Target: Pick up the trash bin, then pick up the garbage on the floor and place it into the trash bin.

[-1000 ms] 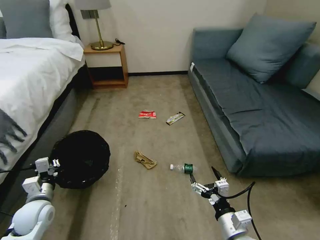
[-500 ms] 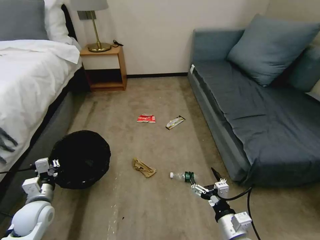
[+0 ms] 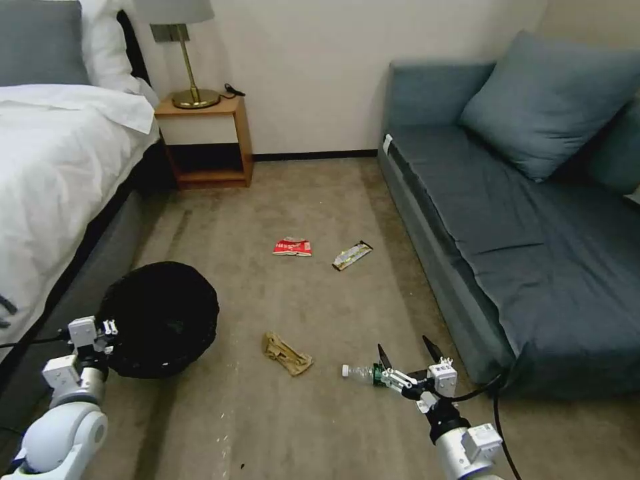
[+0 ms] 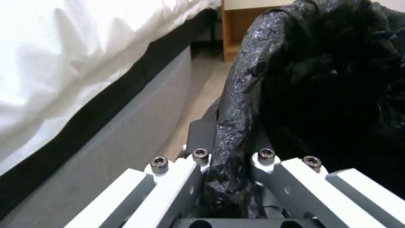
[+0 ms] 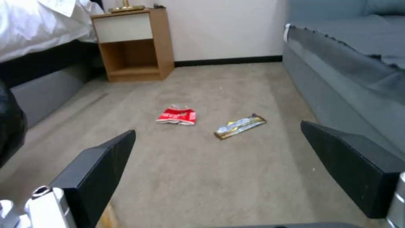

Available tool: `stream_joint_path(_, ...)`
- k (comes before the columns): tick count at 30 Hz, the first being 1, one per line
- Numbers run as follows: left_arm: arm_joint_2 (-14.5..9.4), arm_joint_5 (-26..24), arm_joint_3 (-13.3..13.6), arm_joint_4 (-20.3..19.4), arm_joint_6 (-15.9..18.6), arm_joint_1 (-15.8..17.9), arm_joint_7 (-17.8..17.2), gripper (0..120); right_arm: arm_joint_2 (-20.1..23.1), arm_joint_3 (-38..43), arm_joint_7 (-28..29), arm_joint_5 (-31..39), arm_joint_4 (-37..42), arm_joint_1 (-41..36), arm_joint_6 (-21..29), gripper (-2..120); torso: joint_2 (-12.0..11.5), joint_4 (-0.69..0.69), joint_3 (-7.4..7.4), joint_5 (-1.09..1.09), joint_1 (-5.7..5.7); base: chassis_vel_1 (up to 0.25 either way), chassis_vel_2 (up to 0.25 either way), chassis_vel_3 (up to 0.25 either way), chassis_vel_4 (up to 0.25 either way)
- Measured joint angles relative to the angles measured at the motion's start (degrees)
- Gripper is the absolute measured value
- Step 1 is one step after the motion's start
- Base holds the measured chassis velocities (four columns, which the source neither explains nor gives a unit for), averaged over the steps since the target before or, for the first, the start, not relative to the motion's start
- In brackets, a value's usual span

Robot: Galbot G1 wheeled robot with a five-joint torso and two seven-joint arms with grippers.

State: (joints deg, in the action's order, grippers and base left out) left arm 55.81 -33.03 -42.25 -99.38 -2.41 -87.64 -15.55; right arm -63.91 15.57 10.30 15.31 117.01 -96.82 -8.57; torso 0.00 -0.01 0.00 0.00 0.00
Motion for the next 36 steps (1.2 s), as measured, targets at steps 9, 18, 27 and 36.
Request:
stream_joint_path(9,0.0,-0.1,-1.0,-0.5,-1.6,-0.7,0.2,6,8.5,-1.3,4.8,4.5,0.6,8.4,4.3,100,0.0,0.01,0.0,0.01,0.0,-0.062,0.064,0.063,-0.071)
stream_joint_path(18,1.7,0.8,-1.7,-0.9,-3.6,-2.0,1.6,6,22.0,-11.7,4.9,9.3,-2.2,22.1,9.9,100,0.0,0.01,0.0,0.0,0.0,0.0,0.0,0.0,0.0)
stream_joint_path(27,5.7,2.3,-1.9,-3.2,-4.3,-5.1,2.1,6,20.3,-38.9,4.8,15.0,-16.1,52.6,14.6,100,0.0,0.03,0.0,-0.02,0.0,0.0,0.0,0.0,0.0)
stream_joint_path(36,4.8,2.3,-3.1,-3.5,-5.1,-6.6,2.3,6,2.8,-56.9,2.8,17.6,-36.1,68.8,15.7,100,0.0,0.02,0.01,-0.02,0.0,0.0,0.0,0.0,0.0)
